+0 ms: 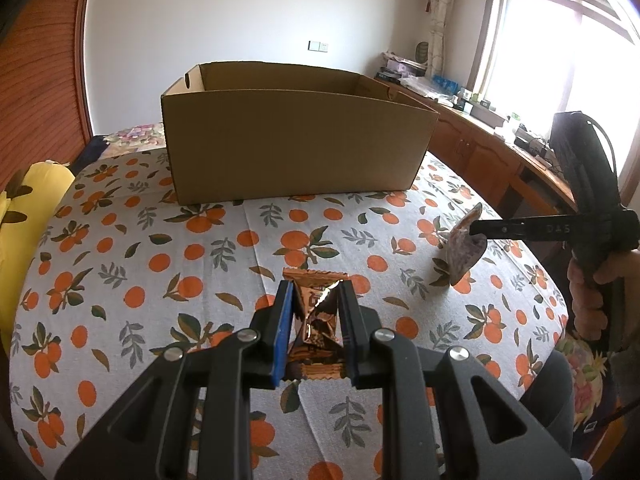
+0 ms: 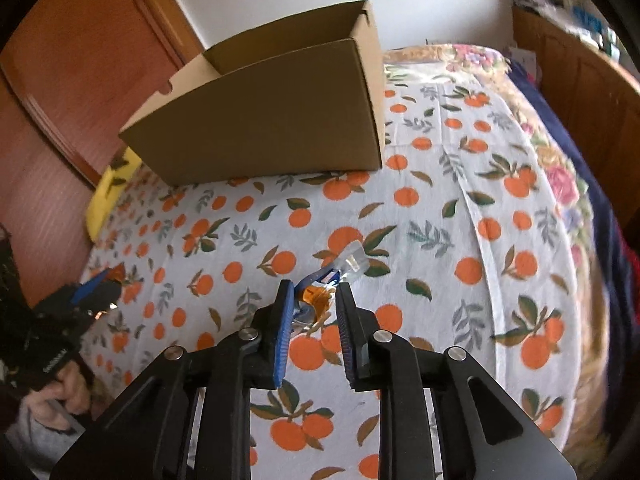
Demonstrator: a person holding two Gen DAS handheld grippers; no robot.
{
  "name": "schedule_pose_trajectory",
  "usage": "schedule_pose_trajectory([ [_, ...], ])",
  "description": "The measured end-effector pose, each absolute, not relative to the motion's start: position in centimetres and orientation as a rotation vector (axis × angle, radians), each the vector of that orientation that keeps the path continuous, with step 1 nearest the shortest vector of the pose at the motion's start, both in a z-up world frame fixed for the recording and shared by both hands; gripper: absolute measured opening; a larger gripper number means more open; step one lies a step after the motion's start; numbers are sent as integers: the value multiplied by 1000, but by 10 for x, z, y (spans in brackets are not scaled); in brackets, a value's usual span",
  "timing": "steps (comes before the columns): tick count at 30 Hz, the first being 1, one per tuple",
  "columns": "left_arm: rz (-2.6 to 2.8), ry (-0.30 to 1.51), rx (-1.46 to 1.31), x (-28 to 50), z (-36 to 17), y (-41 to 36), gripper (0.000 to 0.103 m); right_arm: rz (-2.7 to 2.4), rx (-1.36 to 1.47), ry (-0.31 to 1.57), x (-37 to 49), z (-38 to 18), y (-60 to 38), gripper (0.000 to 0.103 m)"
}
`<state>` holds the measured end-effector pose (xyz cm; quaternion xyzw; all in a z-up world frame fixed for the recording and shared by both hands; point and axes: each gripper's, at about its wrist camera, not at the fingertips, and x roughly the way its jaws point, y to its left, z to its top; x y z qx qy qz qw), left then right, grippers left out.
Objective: Organize snacks
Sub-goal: 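Lift and carry the brown candy and silver pouch toward the box with both tools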
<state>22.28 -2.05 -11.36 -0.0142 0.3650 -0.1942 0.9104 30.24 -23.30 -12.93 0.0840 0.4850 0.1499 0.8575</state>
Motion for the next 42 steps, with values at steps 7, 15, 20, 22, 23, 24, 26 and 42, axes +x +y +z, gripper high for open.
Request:
schedule_pose_trajectory([
  [7, -400, 753, -28, 223, -113, -21, 20, 335, 246, 1016, 302, -134, -235, 33],
  [15, -398, 753, -27, 224, -115, -19, 20, 280, 190, 1021, 295, -132, -241, 35],
  [20, -399, 754, -26, 224, -114, -20, 20, 301, 294, 1030, 286, -138, -257, 32],
  [22, -399, 755, -22, 225, -116, -19, 20, 323, 335, 1015, 285, -141, -260, 32],
  [23, -399, 756, -22, 225, -116, -19, 20, 328, 353, 1007, 286, -141, -262, 32],
  [24, -399, 757, -22, 225, -116, -19, 20, 343, 382, 998, 287, -143, -263, 33],
  [26, -399, 756, -21, 225, -116, -19, 20, 358, 415, 994, 290, -146, -265, 38],
  [42, -395, 768, -18, 228, -122, -19, 20, 351, 382, 1020, 304, -168, -250, 18],
])
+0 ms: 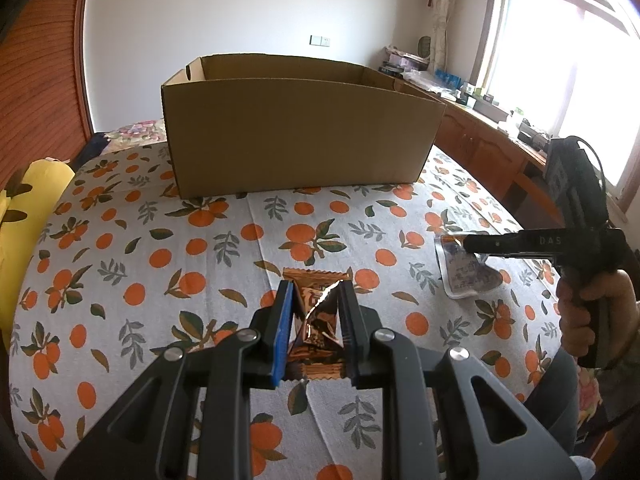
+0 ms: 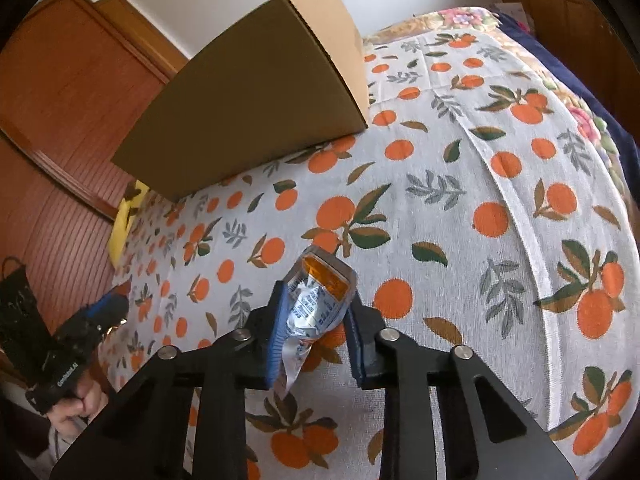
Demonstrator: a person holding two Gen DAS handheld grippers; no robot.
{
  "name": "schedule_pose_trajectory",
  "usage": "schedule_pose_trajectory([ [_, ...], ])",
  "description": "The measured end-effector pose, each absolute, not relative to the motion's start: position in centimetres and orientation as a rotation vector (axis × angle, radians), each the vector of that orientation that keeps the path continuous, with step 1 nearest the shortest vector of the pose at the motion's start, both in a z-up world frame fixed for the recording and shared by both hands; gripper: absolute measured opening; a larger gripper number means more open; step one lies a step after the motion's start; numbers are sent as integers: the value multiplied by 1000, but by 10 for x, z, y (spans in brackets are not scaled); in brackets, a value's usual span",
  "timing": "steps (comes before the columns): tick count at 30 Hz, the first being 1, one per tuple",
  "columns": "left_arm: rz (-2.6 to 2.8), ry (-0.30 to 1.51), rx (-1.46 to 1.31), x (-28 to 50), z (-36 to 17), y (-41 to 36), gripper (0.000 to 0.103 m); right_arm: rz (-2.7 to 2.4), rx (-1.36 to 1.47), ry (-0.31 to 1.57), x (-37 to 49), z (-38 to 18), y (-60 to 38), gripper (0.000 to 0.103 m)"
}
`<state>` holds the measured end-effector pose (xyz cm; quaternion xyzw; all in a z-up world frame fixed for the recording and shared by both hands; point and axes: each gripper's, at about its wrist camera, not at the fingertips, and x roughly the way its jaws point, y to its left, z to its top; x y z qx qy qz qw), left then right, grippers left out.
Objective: Organize snacks
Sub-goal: 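Lift and carry the brown candy and silver pouch toward the box with both tools, then open both tools to drop the brown candy and silver pouch into the box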
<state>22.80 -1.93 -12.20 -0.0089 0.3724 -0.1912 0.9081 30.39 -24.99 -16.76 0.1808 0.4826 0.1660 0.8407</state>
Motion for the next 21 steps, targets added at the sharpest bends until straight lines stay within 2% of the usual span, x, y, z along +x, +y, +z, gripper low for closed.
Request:
schedule_pose_trajectory([
  [1, -395, 768, -20, 228, -122, -19, 20, 356, 383, 1013, 303, -165, -250, 8],
  [2, -396, 767, -20, 228, -122, -20, 20, 358, 380, 1003, 302, -160, -250, 4],
  [9, -409, 750, 3, 233, -112, -26, 20, 368, 313, 952, 301, -129, -243, 0],
  [21, -426, 657, 76, 273, -60, -42, 20, 410, 169, 827, 327, -54, -228, 0],
])
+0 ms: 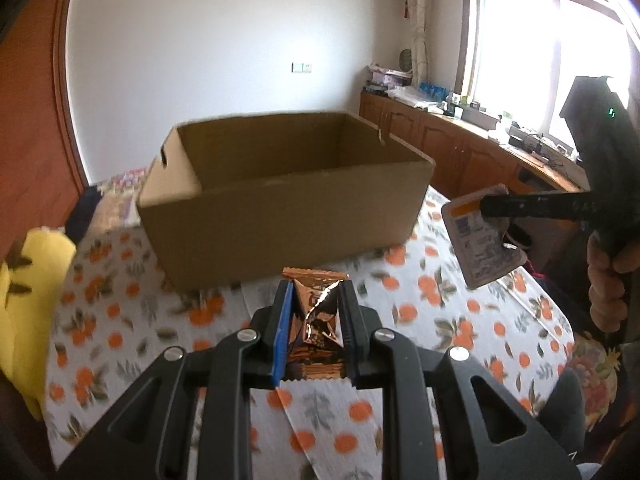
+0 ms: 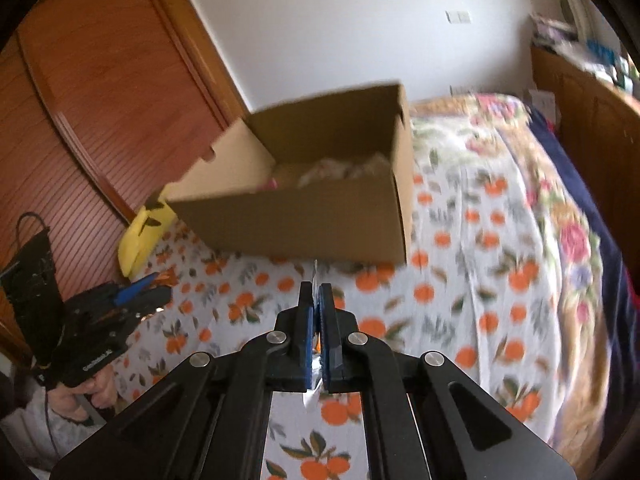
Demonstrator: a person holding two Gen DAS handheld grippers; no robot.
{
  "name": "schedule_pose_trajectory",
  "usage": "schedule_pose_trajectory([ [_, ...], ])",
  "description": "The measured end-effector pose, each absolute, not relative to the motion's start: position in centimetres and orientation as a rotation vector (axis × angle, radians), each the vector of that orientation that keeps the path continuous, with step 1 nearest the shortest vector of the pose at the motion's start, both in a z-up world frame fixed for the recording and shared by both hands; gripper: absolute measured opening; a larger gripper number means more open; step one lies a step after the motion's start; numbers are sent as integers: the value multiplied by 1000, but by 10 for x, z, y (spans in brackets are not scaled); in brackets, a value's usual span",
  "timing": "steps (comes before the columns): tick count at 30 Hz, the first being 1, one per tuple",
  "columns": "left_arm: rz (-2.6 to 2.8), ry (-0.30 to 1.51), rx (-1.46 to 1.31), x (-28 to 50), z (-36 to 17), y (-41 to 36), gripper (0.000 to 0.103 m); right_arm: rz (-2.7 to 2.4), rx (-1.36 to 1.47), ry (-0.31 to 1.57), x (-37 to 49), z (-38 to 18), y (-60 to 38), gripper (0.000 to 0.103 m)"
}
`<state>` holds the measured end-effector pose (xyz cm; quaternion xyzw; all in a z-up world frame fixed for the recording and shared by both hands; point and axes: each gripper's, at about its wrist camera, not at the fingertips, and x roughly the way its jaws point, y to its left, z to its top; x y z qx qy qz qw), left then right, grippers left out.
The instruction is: Organize snacks
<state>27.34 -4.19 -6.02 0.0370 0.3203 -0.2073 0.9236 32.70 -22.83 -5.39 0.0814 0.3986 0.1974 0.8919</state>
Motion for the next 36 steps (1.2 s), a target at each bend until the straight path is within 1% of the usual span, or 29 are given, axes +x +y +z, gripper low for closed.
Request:
schedule_pose_trajectory([
  [6, -406, 592, 120, 320, -29, -48, 20, 448, 150, 724, 366, -12, -219, 0],
  [12, -387, 549, 106, 371, -7, -46, 20, 468, 151, 677, 417, 2, -207, 0],
  [15, -366, 545, 107, 397, -6, -45, 20, 476, 142, 675, 441, -3, -198, 0],
  [19, -347, 575, 101, 422, -19, -44, 21, 478, 134, 697, 466, -21, -189, 0],
  [24, -332, 598, 92, 433, -36, -44, 21, 458, 113, 729, 482, -46, -185, 0],
  [26, -329, 609, 92, 435, -40, -43, 24, 445, 94, 748, 483, -57, -183, 0],
  [27, -325, 614, 96, 435, -43, -44, 26, 441, 86, 754, 483, -60, -182, 2],
  [28, -319, 616, 101, 434, -43, -46, 30, 433, 70, 758, 482, -64, -181, 5],
  [29, -313, 617, 104, 432, -44, -46, 32, 426, 63, 759, 481, -65, -180, 6],
  [31, -310, 616, 105, 428, -43, -47, 35, 418, 53, 768, 477, -69, -180, 13],
  [32, -307, 615, 108, 424, -42, -47, 37, 419, 50, 768, 475, -69, -180, 14],
  [34, -303, 609, 119, 413, -38, -50, 38, 405, 33, 755, 466, -64, -181, 18],
  [36, -299, 604, 131, 404, -34, -50, 39, 406, 31, 745, 457, -59, -181, 19],
])
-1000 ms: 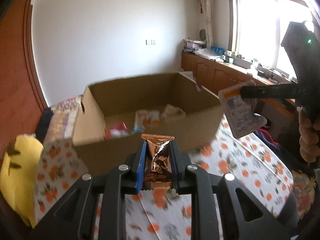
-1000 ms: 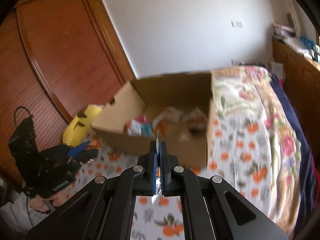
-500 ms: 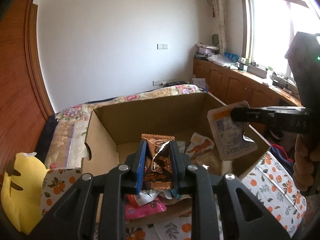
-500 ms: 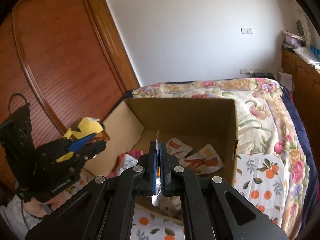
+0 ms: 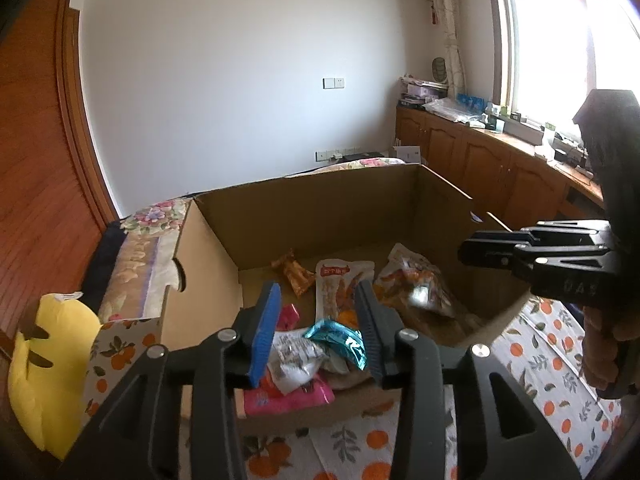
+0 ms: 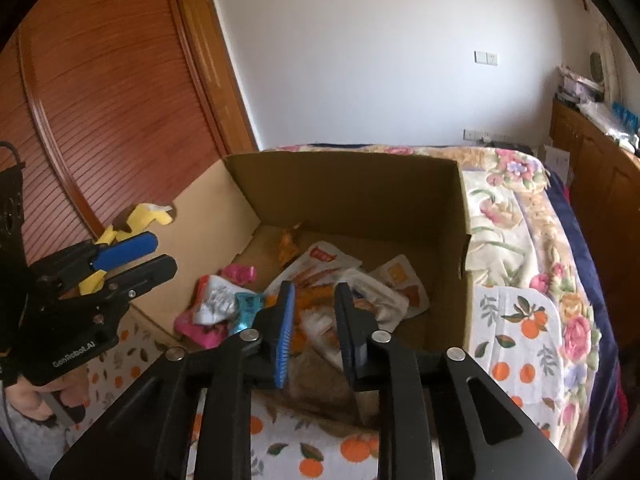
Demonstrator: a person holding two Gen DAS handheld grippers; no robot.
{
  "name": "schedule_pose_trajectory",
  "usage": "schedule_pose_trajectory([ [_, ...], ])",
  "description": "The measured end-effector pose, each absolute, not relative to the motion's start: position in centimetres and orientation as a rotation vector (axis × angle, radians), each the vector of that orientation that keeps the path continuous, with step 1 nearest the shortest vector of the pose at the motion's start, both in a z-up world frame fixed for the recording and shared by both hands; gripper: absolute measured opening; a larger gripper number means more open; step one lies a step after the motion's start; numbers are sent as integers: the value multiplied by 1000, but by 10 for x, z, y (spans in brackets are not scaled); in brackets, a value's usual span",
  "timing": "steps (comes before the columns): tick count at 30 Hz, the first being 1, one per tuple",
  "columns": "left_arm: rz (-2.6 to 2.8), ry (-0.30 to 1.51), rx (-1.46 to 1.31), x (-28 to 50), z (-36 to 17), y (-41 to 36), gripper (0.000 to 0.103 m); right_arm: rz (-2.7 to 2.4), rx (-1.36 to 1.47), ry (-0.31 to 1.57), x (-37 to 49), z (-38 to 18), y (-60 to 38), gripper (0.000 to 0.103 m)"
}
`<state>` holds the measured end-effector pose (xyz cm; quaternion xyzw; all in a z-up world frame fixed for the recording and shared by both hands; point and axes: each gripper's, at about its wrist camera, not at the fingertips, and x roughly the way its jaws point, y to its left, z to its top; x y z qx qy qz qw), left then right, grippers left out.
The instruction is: Organize snacks
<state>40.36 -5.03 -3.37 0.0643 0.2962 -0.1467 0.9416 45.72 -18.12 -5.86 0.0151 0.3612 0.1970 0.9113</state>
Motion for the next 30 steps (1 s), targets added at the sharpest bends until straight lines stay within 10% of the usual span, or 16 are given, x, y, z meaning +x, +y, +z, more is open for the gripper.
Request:
schedule_pose_trajectory([
  [23, -239, 464, 125, 217, 36, -35, 54, 304, 39, 582, 243, 10, -209, 47],
  [30, -199, 437, 107, 171, 42, -27, 68, 262, 39, 542, 195, 15, -210, 80],
])
